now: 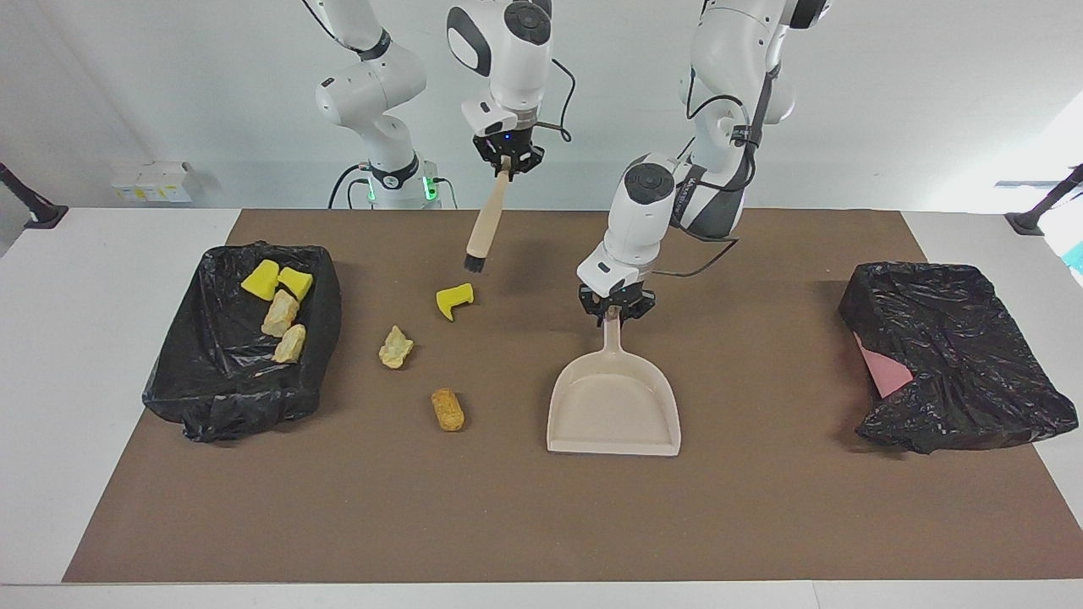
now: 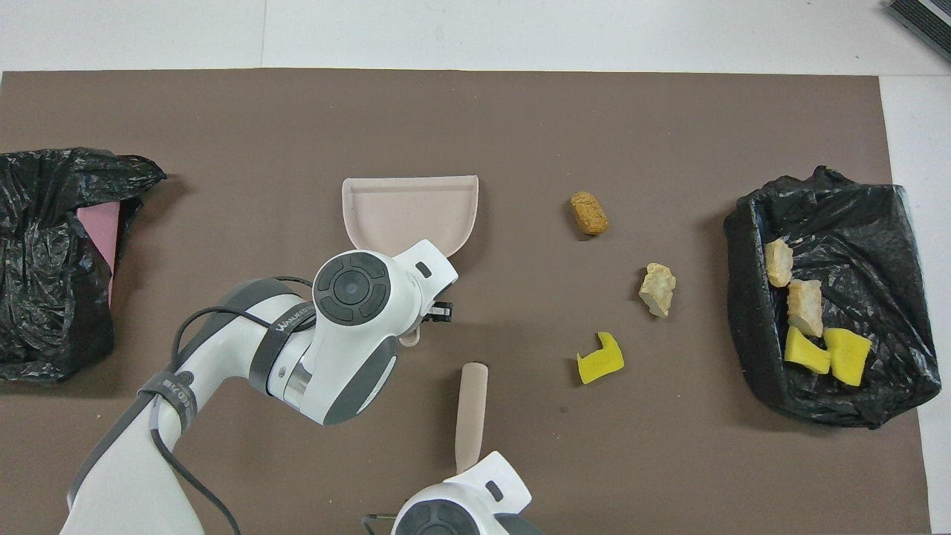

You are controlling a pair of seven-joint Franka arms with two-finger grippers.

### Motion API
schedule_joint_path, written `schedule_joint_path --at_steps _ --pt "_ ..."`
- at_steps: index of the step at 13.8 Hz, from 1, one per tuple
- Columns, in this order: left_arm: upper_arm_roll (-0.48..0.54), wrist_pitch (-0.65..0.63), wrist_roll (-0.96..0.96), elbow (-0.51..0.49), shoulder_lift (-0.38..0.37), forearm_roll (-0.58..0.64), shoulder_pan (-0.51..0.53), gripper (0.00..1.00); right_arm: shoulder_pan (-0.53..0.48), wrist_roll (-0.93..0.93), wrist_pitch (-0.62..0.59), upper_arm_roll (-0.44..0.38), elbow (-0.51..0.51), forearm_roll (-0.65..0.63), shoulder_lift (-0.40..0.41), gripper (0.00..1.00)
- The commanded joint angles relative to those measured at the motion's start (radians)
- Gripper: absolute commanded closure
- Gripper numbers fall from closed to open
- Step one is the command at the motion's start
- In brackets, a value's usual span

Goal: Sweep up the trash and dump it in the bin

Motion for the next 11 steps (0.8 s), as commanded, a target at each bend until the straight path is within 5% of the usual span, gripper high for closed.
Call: schedule_joint_path --at_steps 1,3,4,5,11 --pt "0.008 0.012 -0.007 0.012 -0.005 0.024 -0.001 0.30 -0.206 -0.187 0.025 0.011 -0.104 -0.011 -0.098 1.00" --pt "0.011 0.009 -0.007 0.033 -0.005 0.024 0.000 0.42 -0.347 -0.328 0.063 0.012 -0.106 -0.011 -0.066 1.00" --pt "0.011 0.009 -0.014 0.038 -0.004 0.024 0.000 0.76 -0.393 -0.394 0.074 0.012 -0.104 -0.011 -0.052 1.00" --pt "0.011 0.006 -0.007 0.033 -0.004 0.025 -0.001 1.00 -0.426 -0.422 0.101 0.012 -0.104 -0.011 -0.026 1.00" --pt "0.014 -0.038 0.103 0.047 -0.022 0.080 0.023 1.00 -0.509 -0.472 0.299 0.012 -0.095 -0.050 0.197 1.00"
